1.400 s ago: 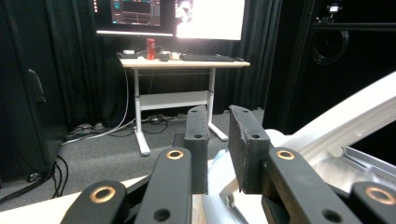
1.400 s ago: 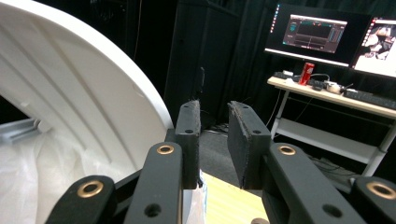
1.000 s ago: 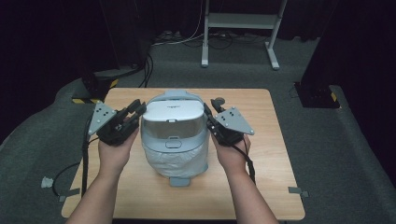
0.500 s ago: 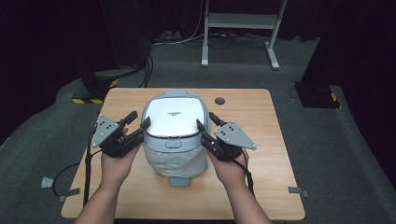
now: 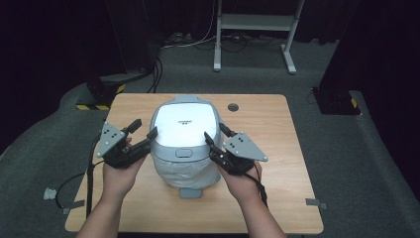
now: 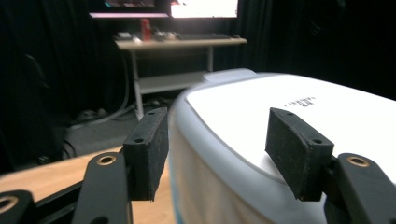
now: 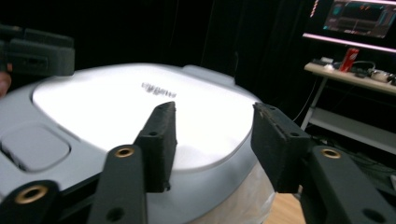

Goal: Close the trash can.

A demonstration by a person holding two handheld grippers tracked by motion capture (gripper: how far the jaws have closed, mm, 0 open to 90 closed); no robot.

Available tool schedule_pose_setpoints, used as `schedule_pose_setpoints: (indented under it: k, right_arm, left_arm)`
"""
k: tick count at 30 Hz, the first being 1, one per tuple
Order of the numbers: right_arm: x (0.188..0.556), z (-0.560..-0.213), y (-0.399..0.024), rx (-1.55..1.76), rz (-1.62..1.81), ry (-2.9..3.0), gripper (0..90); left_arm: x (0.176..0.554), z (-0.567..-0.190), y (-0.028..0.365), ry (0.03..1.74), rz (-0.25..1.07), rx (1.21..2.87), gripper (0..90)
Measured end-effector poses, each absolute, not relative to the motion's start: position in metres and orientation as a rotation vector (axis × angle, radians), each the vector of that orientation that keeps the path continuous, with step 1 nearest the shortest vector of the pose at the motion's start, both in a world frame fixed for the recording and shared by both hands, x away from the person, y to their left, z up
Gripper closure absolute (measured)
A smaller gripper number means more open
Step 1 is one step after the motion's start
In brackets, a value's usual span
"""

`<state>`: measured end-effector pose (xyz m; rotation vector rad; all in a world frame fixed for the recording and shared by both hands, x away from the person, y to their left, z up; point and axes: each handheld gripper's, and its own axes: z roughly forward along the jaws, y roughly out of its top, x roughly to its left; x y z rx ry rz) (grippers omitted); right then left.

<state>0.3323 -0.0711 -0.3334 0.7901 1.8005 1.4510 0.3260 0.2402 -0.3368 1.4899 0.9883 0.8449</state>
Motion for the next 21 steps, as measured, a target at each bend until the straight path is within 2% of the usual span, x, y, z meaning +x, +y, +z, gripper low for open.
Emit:
schedule_pose_setpoints:
  k: [7,13,21]
  right_arm:
    - [0.334,-0.334,-0.093,0.88,1.464,1.759,42.5]
    - [0.337,-0.347,-0.113,0.956,1.399,1.726,40.6]
    - [0.354,-0.405,-0.139,1.143,1.281,1.803,39.1]
  left_arm:
    - [0.324,-0.344,0.276,1.059,0.873,1.462,36.6]
    - [0.329,-0.38,0.294,1.146,0.847,1.536,35.7]
    - [0.339,-0.451,0.307,1.301,0.77,1.7,34.0]
